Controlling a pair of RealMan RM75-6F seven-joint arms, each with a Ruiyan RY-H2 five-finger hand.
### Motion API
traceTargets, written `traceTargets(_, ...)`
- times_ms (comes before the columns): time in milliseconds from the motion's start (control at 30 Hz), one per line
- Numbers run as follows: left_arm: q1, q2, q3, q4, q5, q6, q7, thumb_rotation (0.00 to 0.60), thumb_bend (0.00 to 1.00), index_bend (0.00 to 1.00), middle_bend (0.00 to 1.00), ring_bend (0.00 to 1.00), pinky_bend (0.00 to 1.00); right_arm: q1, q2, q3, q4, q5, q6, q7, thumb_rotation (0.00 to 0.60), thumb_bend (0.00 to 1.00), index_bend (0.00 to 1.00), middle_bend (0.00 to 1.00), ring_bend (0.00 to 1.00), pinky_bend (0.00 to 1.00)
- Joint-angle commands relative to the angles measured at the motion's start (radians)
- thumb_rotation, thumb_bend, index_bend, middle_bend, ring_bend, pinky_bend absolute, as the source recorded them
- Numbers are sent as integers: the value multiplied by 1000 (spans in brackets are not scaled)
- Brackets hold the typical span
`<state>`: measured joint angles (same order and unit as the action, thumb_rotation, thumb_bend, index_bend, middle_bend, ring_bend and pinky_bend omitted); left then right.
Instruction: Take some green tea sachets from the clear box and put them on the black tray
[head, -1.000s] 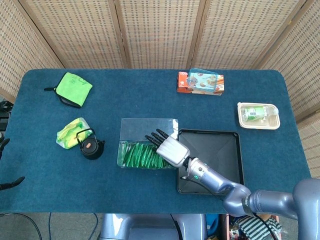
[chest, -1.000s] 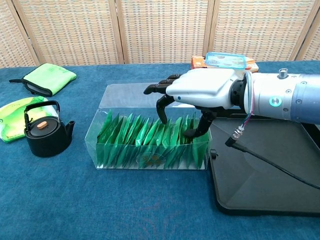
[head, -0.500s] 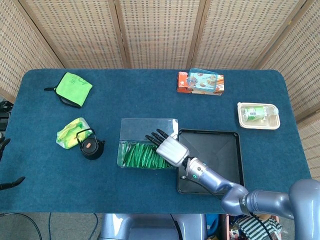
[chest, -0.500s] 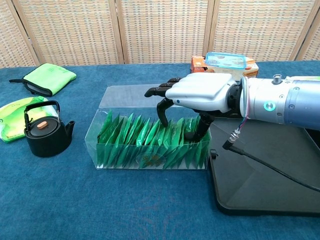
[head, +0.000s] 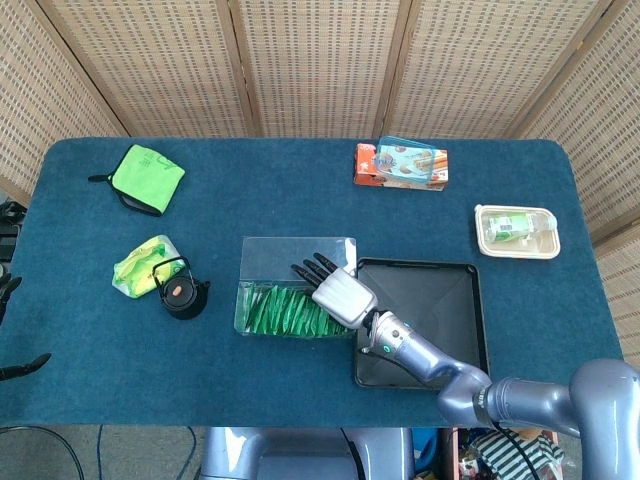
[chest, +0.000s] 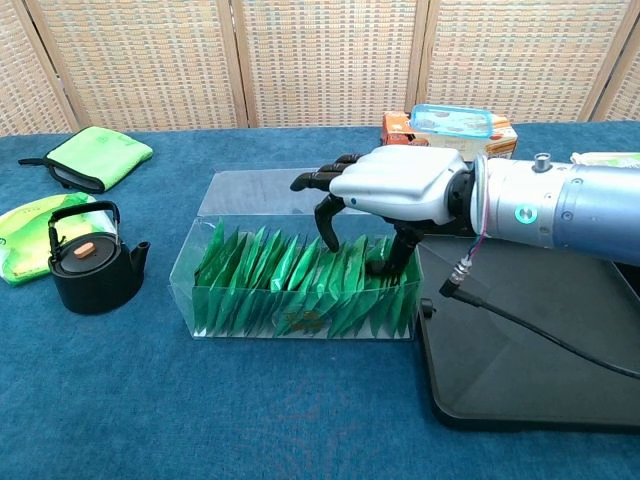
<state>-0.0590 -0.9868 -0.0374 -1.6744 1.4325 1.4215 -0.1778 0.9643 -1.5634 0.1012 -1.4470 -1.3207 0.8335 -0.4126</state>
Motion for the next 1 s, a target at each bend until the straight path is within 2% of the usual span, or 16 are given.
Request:
traceTargets(33, 1, 0, 0, 1, -1, 1, -1, 600, 119, 0, 0, 0, 0, -1, -9, 0, 11, 0, -1, 0, 600, 477, 427, 39, 0, 29)
traceTargets(333, -1, 1, 0, 3, -1, -1, -6, 600, 119, 0, 0, 0, 0, -5, -18, 1, 29, -5, 1, -1, 600, 494, 433, 40, 0, 29)
traceTargets(433, 0, 1, -1, 3, -1, 1, -7, 600, 119, 0, 0, 0, 0, -8, -23, 0, 35, -9, 7, -4, 600, 512, 481, 40, 0, 29)
traceTargets(667, 0, 1, 0, 4, -1, 1, -6, 600, 119, 0, 0, 0, 0, -14, -32, -2, 47, -23, 15, 2, 600, 682, 611, 40, 0, 29)
traceTargets(1000, 0, 0, 1, 5, 1, 1, -6, 600, 119, 0, 0, 0, 0, -23, -41, -4, 64, -59, 44, 12, 600, 693, 664, 52, 0, 55)
